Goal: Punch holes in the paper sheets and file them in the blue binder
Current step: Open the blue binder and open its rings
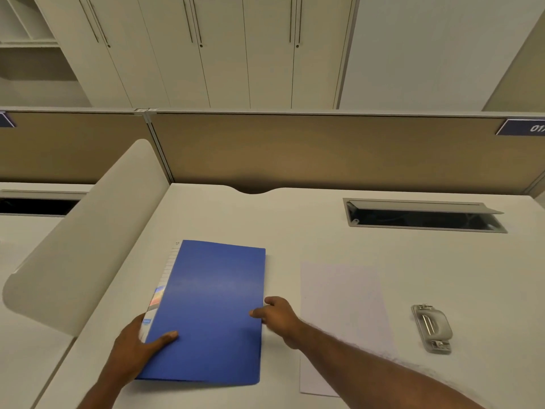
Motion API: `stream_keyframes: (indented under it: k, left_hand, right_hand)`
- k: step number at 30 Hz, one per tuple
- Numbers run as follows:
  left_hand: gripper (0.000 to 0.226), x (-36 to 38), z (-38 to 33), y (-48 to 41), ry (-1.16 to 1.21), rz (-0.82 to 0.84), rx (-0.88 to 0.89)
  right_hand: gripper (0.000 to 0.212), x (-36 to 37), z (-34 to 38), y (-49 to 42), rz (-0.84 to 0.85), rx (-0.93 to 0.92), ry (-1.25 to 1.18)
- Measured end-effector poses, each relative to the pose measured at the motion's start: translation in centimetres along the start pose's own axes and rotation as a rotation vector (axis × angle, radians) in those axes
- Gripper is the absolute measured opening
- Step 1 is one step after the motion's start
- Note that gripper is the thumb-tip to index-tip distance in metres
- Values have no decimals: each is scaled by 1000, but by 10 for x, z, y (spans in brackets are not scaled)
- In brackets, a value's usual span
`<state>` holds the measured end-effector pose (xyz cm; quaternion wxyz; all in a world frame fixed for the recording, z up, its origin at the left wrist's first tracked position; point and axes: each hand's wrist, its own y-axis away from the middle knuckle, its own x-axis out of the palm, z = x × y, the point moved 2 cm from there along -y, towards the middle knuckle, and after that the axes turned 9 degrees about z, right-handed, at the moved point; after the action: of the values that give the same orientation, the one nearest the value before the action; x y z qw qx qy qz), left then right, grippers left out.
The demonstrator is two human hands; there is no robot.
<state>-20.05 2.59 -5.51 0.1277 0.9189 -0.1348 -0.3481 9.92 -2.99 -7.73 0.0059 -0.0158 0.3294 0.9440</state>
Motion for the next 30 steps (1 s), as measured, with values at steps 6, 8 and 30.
stream_keyframes:
  k: [6,8,30]
  left_hand:
    - [73,32,-7,3,-22,33,30]
    - [81,41,-1,1,-52,57,6]
    - [76,53,12,50,-199,95,469]
  right_hand:
    - [29,-22,-13,19,-60,-97,77]
    - [21,-30,-17,28,-85,-103,111]
    - [4,-27,35,63,-160,-443,-54]
